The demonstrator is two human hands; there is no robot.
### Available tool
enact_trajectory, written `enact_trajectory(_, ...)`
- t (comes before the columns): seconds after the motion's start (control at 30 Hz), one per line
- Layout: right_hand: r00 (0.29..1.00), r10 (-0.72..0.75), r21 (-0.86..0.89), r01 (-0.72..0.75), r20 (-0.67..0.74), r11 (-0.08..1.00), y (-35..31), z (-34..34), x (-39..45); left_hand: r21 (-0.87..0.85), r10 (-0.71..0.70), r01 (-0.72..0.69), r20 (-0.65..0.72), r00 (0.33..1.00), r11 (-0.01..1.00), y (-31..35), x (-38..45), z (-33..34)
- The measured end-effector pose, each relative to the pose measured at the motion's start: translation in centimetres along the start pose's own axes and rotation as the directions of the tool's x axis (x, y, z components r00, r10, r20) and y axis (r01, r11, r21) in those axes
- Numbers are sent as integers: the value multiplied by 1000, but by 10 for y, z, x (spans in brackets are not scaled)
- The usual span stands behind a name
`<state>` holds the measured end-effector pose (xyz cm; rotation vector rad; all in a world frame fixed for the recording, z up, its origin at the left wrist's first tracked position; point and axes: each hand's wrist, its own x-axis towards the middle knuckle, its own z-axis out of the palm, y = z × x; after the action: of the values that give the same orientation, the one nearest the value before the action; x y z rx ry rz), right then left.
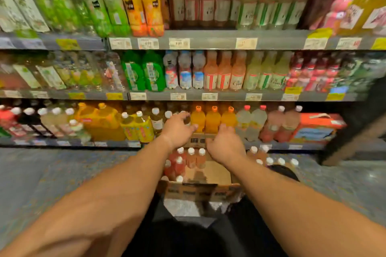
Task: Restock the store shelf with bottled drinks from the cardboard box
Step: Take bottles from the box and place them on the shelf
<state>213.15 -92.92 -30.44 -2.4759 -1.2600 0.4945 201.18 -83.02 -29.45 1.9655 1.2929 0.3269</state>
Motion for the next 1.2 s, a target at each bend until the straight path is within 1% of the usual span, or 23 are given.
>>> enact_trajectory(0.07,996,55,7,-56,68,998,16,25,7,31,-35,33,54,998,999,-23,6,21)
enact_trajectory(0.13,989,93,7,-94,112,996,31,47,17,46,-56,52,80,995,998,-43,15,39)
enact_trajectory(0.2,980,109,-12,-109,163,994,43,66,32,22,-120,119,114,986,993,-62,26,56)
enact_trajectory(0.27,964,166,10,-172,209,985,52,83,50,10,-190,190,135,972,982,-80,43,72)
enact_trajectory(0.33,947,215,41,-231,241,972,61,102,71,10,-251,253,184,950,967,-96,63,88)
enact_trajectory(0.47,947,195,5,-203,256,979,79,147,112,47,-299,296,214,930,954,-132,107,125)
enact_trajectory(0.6,912,276,86,-315,304,945,95,203,154,35,-389,395,274,880,918,-180,156,175)
enact_trajectory(0.77,867,316,-1,-342,385,940,115,271,207,-8,-462,490,324,826,872,-234,206,244)
enact_trajectory(0.83,844,356,0,-388,401,921,127,293,226,-32,-495,538,352,795,842,-250,221,268)
enact_trajectory(0.9,804,414,6,-460,428,888,137,312,244,-73,-535,592,351,768,803,-263,232,285)
enact_trajectory(0.97,785,414,-23,-455,460,890,144,329,261,-122,-584,646,327,743,754,-272,242,296)
enact_trajectory(1.03,774,398,-43,-435,493,900,149,347,276,-139,-594,652,306,744,745,-277,253,304)
enact_trajectory(1.13,755,398,-29,-450,522,892,153,374,294,-154,-637,691,287,715,706,-281,269,317)
enact_trajectory(1.2,761,385,-1,-451,523,893,156,389,302,-161,-655,705,274,705,691,-287,275,329)
